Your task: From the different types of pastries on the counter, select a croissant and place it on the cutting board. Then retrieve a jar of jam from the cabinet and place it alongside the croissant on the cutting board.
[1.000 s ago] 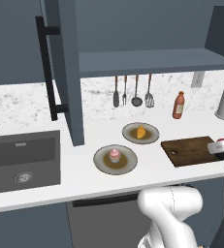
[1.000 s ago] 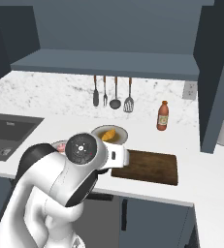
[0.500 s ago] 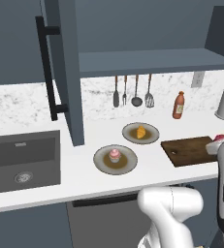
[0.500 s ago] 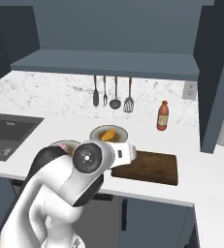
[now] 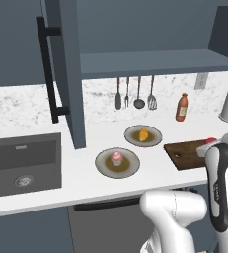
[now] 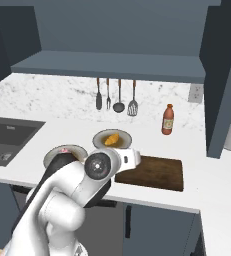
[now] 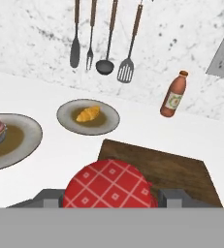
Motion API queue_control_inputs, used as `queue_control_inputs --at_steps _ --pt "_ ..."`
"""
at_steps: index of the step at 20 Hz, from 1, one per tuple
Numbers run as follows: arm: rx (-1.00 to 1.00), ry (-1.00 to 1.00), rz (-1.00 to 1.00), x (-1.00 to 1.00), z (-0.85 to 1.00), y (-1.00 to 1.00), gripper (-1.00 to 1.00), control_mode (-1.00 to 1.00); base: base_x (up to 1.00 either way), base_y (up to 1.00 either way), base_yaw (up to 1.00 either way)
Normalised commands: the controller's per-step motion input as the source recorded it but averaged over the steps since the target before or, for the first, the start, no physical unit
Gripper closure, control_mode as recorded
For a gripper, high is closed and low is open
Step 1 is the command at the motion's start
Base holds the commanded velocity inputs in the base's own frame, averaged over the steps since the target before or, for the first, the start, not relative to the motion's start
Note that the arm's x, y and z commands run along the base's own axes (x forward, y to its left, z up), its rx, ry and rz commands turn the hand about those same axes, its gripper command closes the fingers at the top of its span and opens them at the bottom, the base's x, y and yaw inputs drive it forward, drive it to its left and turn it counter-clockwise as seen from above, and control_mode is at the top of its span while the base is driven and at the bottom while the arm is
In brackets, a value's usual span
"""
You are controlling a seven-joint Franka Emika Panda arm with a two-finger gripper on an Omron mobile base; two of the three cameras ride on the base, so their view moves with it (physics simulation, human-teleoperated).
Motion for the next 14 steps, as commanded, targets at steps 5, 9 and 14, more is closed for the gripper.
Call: queue_control_inputs --at_steps 5,9,14 --pt "0.09 0.02 0.00 0.20 -0.06 -0.01 1.00 -1.00 0.00 0.00 0.00" --pt "0.19 0.05 0.00 0.27 -0.09 0.00 1.00 -1.00 0.00 0.00 0.00" --pt "0.13 0.10 0.00 0.11 -0.08 0.00 1.00 -1.00 0.00 0.00 0.00"
